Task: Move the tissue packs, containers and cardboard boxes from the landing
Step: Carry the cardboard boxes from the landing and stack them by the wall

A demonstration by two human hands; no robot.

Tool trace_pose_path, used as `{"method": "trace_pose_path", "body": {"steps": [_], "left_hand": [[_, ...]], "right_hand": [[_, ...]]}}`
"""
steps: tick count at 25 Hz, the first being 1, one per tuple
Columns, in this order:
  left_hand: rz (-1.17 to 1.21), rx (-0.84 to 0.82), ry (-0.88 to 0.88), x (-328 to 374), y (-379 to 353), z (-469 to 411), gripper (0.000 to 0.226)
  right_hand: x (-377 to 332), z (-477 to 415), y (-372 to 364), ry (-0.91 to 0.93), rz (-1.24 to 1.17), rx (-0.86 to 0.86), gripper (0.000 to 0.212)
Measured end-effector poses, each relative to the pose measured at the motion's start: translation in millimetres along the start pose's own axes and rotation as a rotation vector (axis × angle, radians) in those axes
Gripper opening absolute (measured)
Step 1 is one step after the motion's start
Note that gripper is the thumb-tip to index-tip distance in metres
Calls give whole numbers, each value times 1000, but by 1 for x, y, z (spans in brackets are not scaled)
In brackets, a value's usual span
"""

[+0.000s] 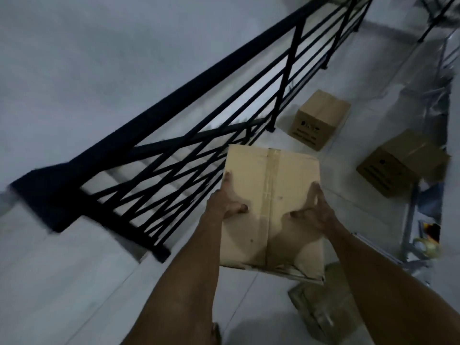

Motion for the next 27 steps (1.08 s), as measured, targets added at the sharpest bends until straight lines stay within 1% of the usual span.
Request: {"method": "trace_pose_path", "body": {"steps": [1, 3, 6, 7, 10, 16, 20, 22, 27], "left_hand": [[30, 11, 16, -25, 13, 30, 129], [100, 60, 46, -84, 32, 89, 127], [149, 114, 112, -175, 53, 163, 133], [172, 121, 139, -204, 58, 185, 136], [260, 169, 238, -311, 86, 270, 138], [451, 348, 487, -548, 142, 426, 132], [568, 458, 634, -726, 193, 530, 129], [611, 489, 673, -815, 216, 576, 130], [711, 557, 730, -1005, 263, 665, 129]], "right_hand": [[-16, 24, -11, 12, -46, -36, 124], [-40, 77, -44, 68, -45, -64, 132], [-75, 141, -94, 191, 13, -89, 141], [-87, 162, -112, 209, 34, -116, 143], [-133, 235, -197, 287, 51, -271, 136], [-232, 368, -405, 436, 156, -521, 136], [-308, 489, -567, 546, 183, -676, 140], [-337, 552, -648, 587, 202, -740, 139], [-405, 682, -821, 645, 218, -837, 136]]}}
Point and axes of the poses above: each hand's wrist, its own z-axis away from the middle knuckle, its own y-axis out of the back of the hand, x = y × z, the point moved 10 cm from there along -z, towards the middle knuckle, and after that the axes turned 12 degrees about y, right-handed, at the moved point
